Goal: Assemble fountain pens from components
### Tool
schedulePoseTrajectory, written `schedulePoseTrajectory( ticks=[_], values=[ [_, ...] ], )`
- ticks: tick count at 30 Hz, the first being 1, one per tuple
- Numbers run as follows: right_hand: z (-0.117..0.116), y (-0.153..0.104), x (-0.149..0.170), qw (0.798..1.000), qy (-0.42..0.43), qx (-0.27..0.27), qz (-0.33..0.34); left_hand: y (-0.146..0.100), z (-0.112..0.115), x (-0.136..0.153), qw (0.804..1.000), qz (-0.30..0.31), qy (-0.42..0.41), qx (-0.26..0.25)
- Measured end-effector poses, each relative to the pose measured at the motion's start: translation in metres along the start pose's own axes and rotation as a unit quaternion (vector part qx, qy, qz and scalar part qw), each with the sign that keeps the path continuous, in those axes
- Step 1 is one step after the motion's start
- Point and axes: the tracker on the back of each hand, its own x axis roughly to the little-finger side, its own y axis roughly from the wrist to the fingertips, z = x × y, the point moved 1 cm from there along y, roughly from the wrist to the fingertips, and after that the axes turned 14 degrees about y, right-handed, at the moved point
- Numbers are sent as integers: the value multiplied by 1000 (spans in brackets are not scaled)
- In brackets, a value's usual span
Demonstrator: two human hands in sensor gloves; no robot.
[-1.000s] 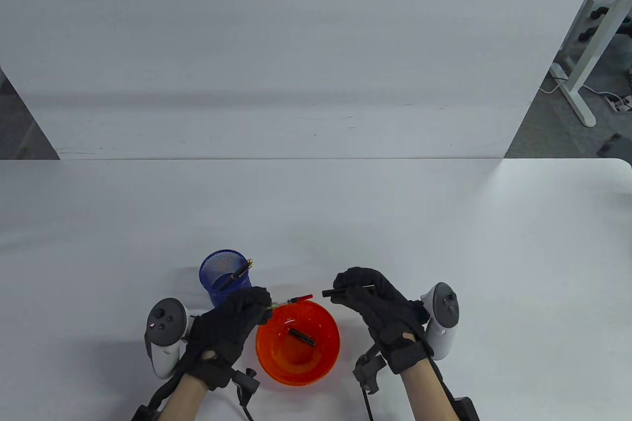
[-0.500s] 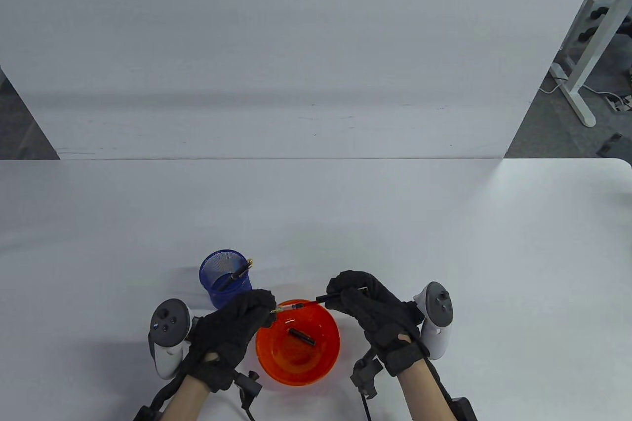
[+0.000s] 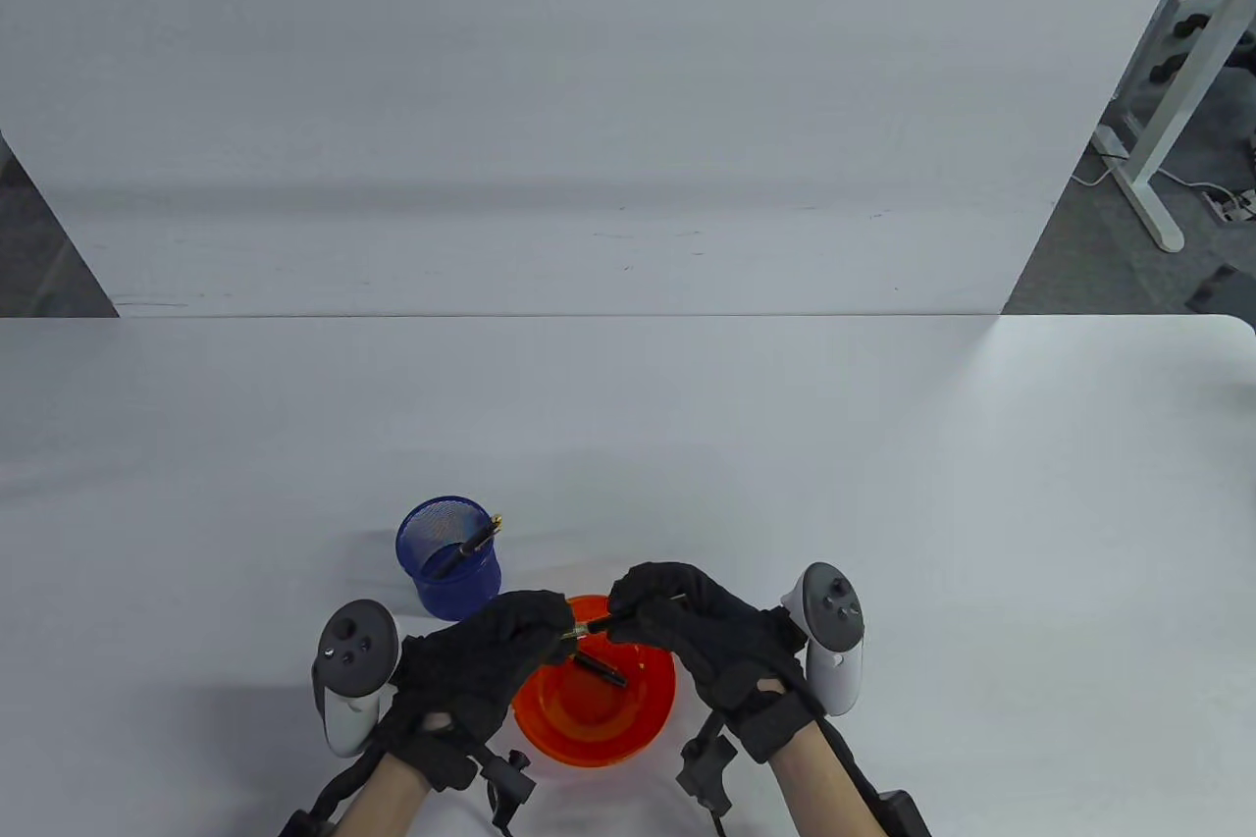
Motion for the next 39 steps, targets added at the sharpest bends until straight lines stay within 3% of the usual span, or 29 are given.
schedulePoseTrajectory(
  ticks=[7, 10, 14, 16, 22, 30, 39],
  values=[
    [-2, 0, 0, 1000, -1, -8, -4, 1, 4, 9, 997, -25, -70, 12],
    [0, -3, -11, 998, -55, -3, 9, 1, 2, 11, 995, -33, -93, 10],
    [9, -7, -29, 986, -163, -5, 23, 1, -3, 14, 996, -36, -86, -2],
    [7, -6, -31, 985, -169, -22, 22, 1, -5, 14, 997, -35, -70, -6],
    [3, -4, -26, 976, -214, 4, 40, 2, -6, 14, 998, -27, -59, -6],
    [8, -3, -19, 980, -196, 12, 30, 2, -5, 14, 997, -29, -69, -2],
    [5, -2, -19, 980, -199, -22, 18, 2, -5, 15, 997, -38, -69, -1]
  ],
)
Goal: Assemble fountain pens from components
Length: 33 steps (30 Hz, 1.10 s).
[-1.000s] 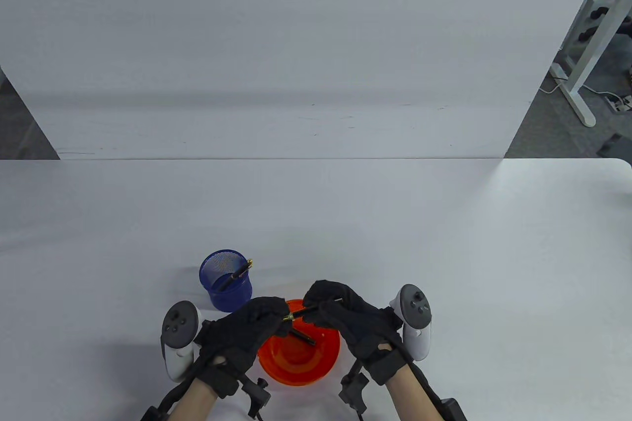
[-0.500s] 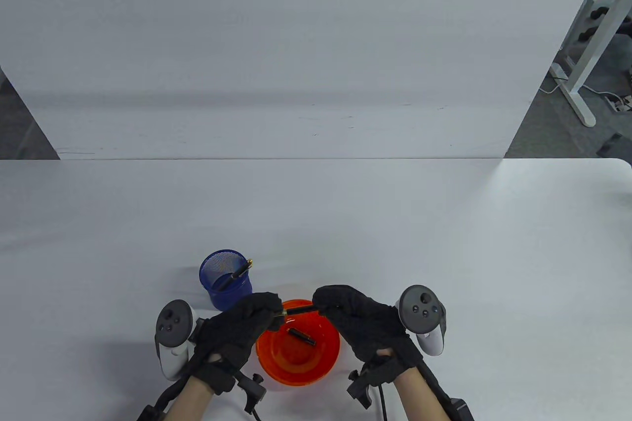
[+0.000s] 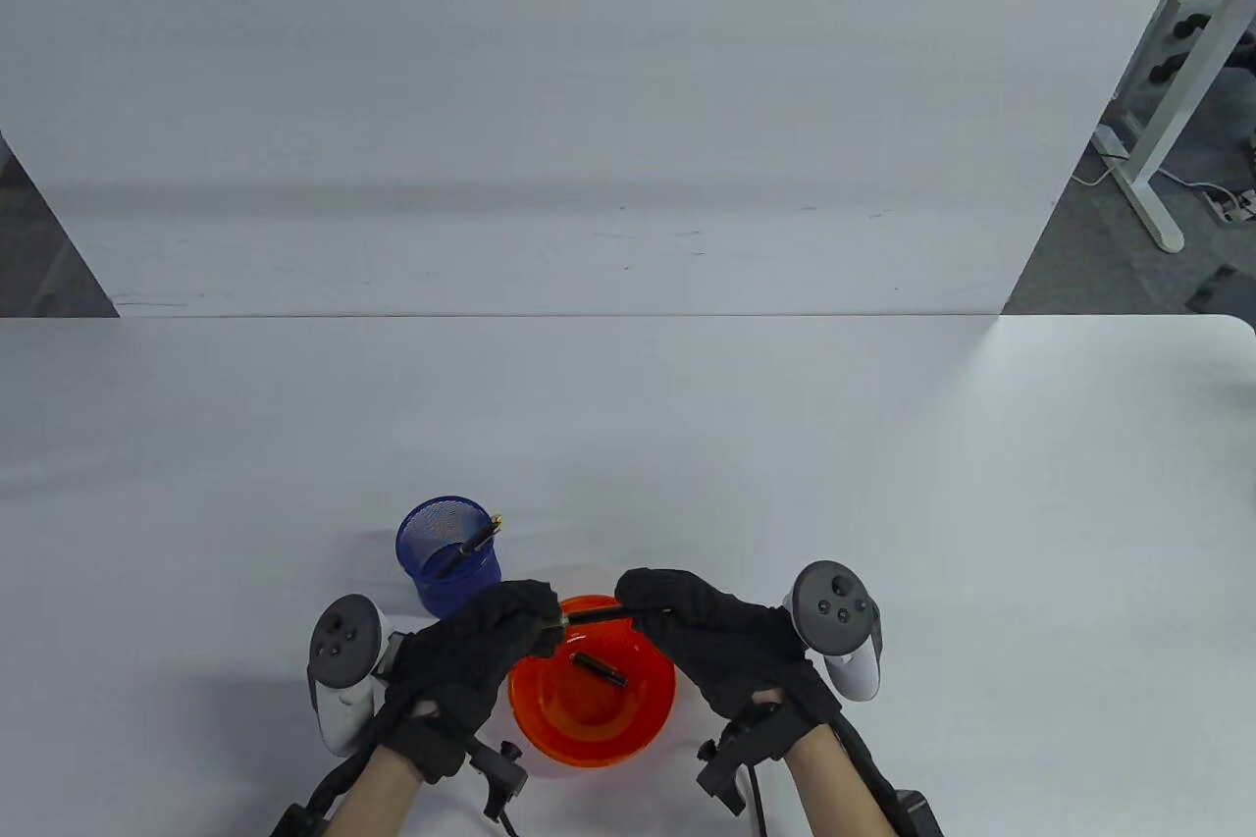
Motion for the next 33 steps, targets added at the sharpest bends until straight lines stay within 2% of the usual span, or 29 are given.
schedulePoseTrajectory(
  ticks=[9, 13, 18, 25, 33],
  values=[
    [0, 0, 4, 1000, 16, 10, -3, 0, 1, -1, 1000, 8, -3, 8],
    [-1, 1, 3, 1000, 26, -2, 0, 1, 1, 0, 1000, 6, -6, 6],
    [-1, 0, 1, 1000, 3, 0, -1, 1, 2, -1, 1000, 12, -9, 9],
    [-1, 1, 6, 1000, 29, 3, -5, 1, 3, -1, 1000, 14, -13, 13],
    [-1, 0, 3, 1000, 4, 12, -2, 1, 2, -1, 1000, 10, -12, 10]
  ],
)
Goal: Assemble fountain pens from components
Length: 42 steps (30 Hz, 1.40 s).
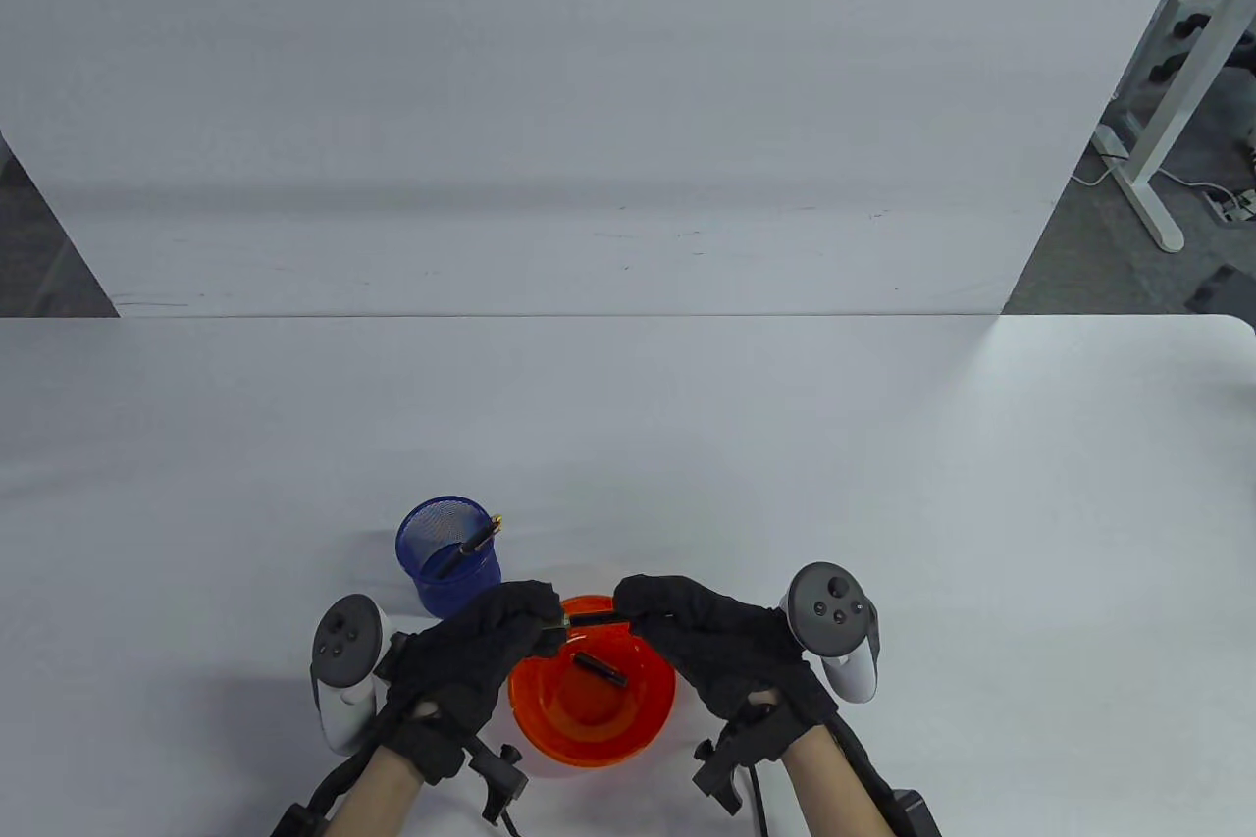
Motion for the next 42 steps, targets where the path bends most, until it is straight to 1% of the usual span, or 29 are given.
schedulePoseTrajectory(
  ticks=[9, 12, 16, 20, 26, 34, 39, 42],
  values=[
    [1, 0, 2, 1000, 24, -6, -1, 0, 0, 1, 1000, -4, -1, 1],
    [1, 0, 0, 1000, 17, -12, 1, 0, 0, 1, 1000, -3, -4, 0],
    [0, 0, 1, 1000, 5, -2, -4, 0, 0, 1, 1000, -2, 0, 1],
    [0, 0, 3, 1000, 17, -2, -6, 0, 0, 1, 1000, -4, -2, 3],
    [-1, 1, 1, 1000, 12, -18, -4, 0, 0, 1, 1000, -2, -4, 2],
    [0, 1, 3, 1000, 20, -7, -9, 0, 1, 1, 1000, -3, -1, 7],
    [-1, 1, 2, 1000, 22, -17, -3, 0, 1, 1, 1000, -2, -4, 5],
    [-2, 1, 3, 1000, 13, -13, -6, 0, 1, 1, 1000, -3, -1, 5]
  ],
)
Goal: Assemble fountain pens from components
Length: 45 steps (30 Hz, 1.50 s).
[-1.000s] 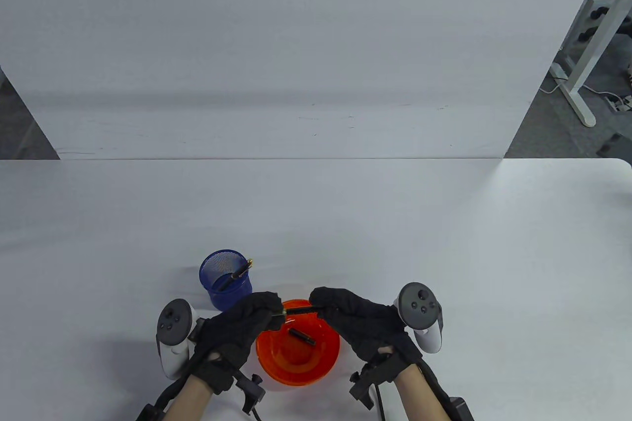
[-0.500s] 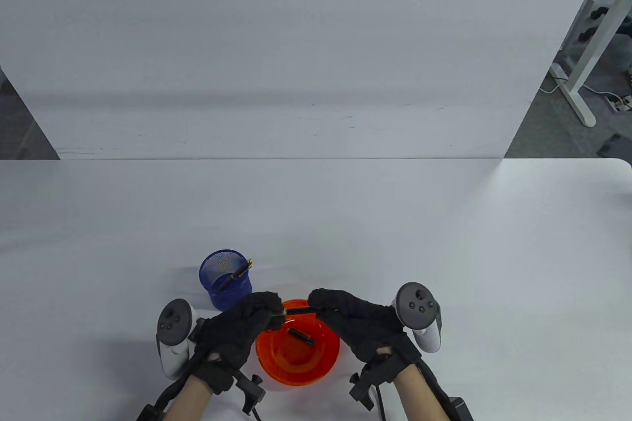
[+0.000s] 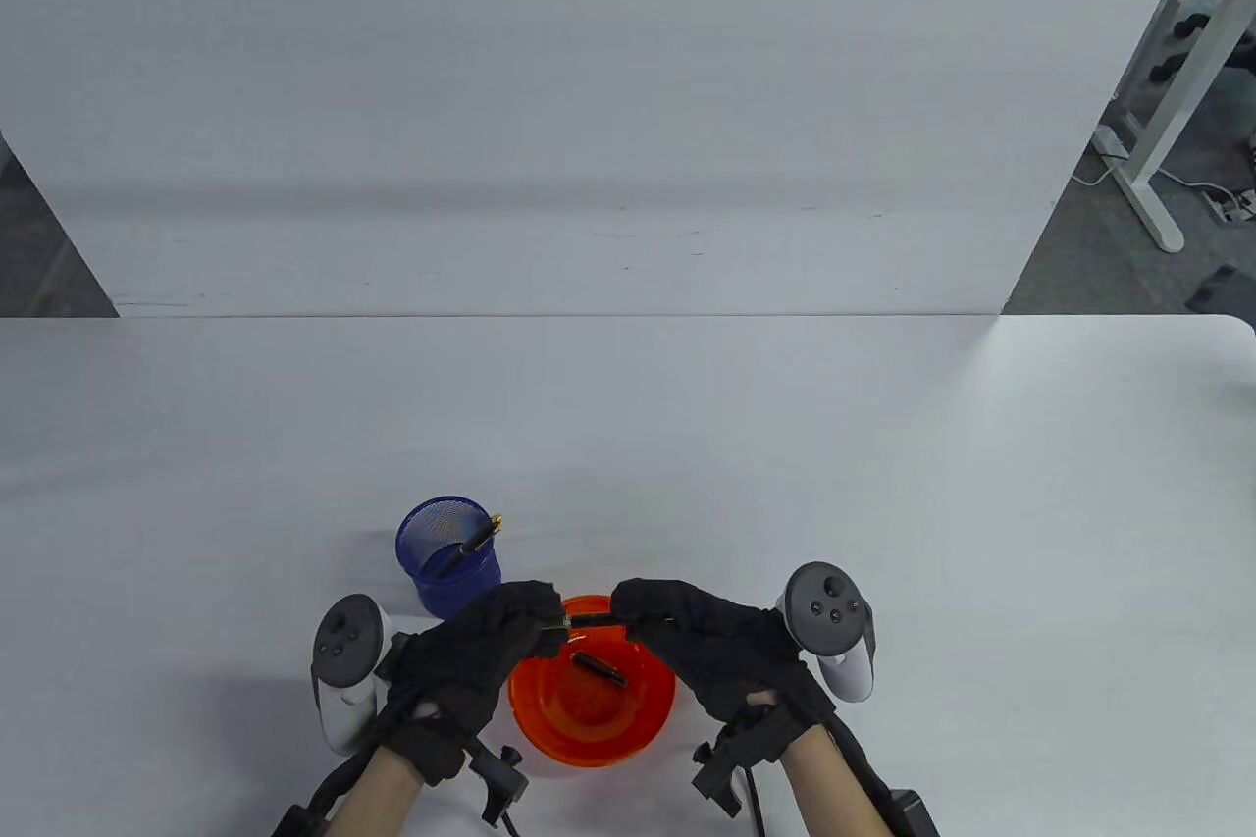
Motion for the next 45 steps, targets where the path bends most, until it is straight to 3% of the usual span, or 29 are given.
schedulePoseTrajectory(
  ticks=[45],
  values=[
    [0, 0, 5, 1000, 10, -3, -6, 0, 1, 1, 1000, 1, 1, 4]
  ],
)
